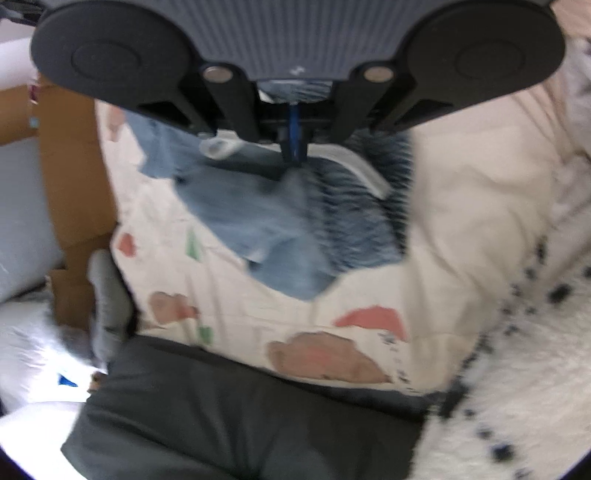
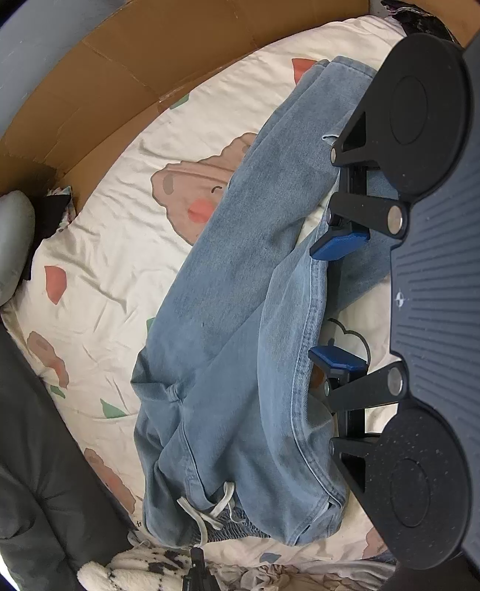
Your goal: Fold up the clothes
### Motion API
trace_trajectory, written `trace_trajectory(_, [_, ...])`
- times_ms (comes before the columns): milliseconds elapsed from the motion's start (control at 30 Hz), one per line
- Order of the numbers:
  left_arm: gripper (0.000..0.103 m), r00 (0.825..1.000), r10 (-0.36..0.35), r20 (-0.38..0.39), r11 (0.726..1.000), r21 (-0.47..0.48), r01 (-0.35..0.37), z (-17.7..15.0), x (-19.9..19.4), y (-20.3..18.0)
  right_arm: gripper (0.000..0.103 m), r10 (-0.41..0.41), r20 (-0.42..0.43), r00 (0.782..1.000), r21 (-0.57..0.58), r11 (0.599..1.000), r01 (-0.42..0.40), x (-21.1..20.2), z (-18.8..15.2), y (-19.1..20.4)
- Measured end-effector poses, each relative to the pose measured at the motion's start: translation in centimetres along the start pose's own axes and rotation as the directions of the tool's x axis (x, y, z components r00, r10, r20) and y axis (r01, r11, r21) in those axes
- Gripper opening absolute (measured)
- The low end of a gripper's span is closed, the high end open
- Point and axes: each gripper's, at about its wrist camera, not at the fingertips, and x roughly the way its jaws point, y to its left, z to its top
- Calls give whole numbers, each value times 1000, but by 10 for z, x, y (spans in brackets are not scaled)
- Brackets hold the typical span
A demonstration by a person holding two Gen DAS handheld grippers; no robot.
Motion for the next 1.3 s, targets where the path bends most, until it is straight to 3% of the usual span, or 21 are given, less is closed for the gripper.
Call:
trace_trajectory(167, [0,1000,-17,0,1000,-4,17,-3,-4,-14,59,-2,4,1000,6,1000,2,-1,-2,-3])
trace_trajectory(200, [6,1000,-20,0,1000,-5,20,-3,-5,-16,59,-3,5,1000,9,1000,3,-1,-3,-4])
trace_trajectory(300, [40,1000,-19,-3,999,-25,19,-5,-6,-17,59,-5,6,1000,17,1000,5,-2,-6,-7])
trace_trajectory(533, [44,999,41,-5,988,-147,-42,-8,11,21,59,2,-3,1000,21,1000,-2,2,-11,-12])
trace_trajectory(667, [40,999,41,12,981,-190,-38,-7,23,28,59,21,-10,1000,21,1000,-20,6,-11,-11])
trace_trajectory(767, [24,1000,11,3,976,-219,-10,-8,31,30,59,23,-14,1000,21,1000,-23,8,-11,-12])
trace_trajectory(867, [8,999,36,4,981,-193,-34,-11,27,27,59,24,-16,1000,21,999,-24,9,-11,-13])
trace_trajectory(1100, [2,999,-38,-5,976,-217,36,-17,5,25,59,24,-17,1000,22,999,-24,13,-10,-15])
trace_trajectory(1300, [2,988,-147,-37,975,-175,139,-21,7,-18,59,20,-1,1000,31,999,-20,9,-9,-19])
